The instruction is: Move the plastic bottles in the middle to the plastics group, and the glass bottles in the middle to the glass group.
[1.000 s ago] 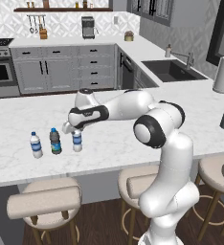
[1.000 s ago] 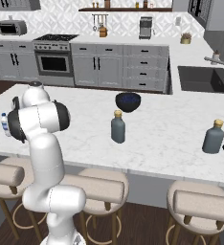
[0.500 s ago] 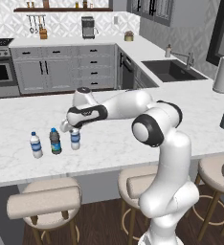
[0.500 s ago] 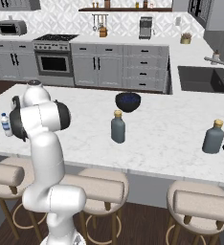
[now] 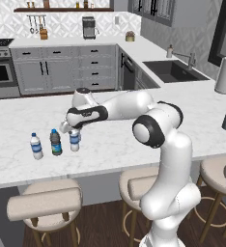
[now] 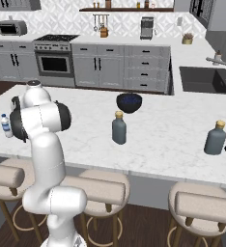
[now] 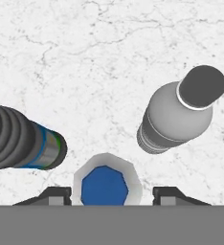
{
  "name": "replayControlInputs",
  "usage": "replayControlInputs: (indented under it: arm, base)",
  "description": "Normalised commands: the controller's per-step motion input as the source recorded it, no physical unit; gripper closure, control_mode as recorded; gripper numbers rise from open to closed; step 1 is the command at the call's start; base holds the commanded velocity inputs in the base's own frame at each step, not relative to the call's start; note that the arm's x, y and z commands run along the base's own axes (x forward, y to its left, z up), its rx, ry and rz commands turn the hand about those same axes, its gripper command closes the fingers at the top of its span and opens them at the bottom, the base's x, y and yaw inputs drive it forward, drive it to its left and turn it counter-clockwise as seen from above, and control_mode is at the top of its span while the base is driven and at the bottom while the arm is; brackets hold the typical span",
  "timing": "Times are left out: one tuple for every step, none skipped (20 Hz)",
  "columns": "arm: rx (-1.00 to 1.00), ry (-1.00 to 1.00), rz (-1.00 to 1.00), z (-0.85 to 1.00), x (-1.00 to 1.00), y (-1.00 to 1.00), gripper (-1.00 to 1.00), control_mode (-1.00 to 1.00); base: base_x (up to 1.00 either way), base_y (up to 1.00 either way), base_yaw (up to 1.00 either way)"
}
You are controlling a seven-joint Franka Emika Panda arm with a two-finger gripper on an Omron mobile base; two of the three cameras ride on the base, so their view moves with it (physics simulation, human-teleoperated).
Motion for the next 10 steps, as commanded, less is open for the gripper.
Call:
replayControlInputs:
  arm:
    - [0.00,0.00,0.00,0.00,0.00,0.00,-1.00,-1.00]
    - [0.00,0.00,0.00,0.01,0.00,0.00,-1.00,-1.00]
    - [0.00,0.00,0.00,0.02,0.00,0.00,-1.00,-1.00]
    - [-0.01,0.00,0.00,0.06,0.00,0.00,-1.00,-1.00]
    - [0.00,0.00,0.00,0.06,-0.03,0.00,-1.00,-1.00]
    - [0.00,0.00,0.00,0.09,-0.07,0.00,-1.00,-1.00]
    - [0.00,0.00,0.00,0.13,-0.08,0.00,-1.00,-1.00]
    - [0.00,0.00,0.00,0.21,-0.11,0.00,-1.00,-1.00]
    - [0.00,0.00,0.00,0.30,-0.10,0.00,-1.00,-1.00]
    - [0.00,0.00,0.00,0.41,-0.10,0.00,-1.00,-1.00]
  base:
    - [0.00,0.00,0.00]
    - [0.00,0.00,0.00]
    - [0.00,0.00,0.00]
    - [0.00,0.00,0.00]
    - [0.00,0.00,0.00]
    - [0.00,0.00,0.00]
    - [0.00,0.00,0.00]
    - [0.00,0.00,0.00]
    - [0.00,0.00,0.00]
    - [0.00,0.00,0.00]
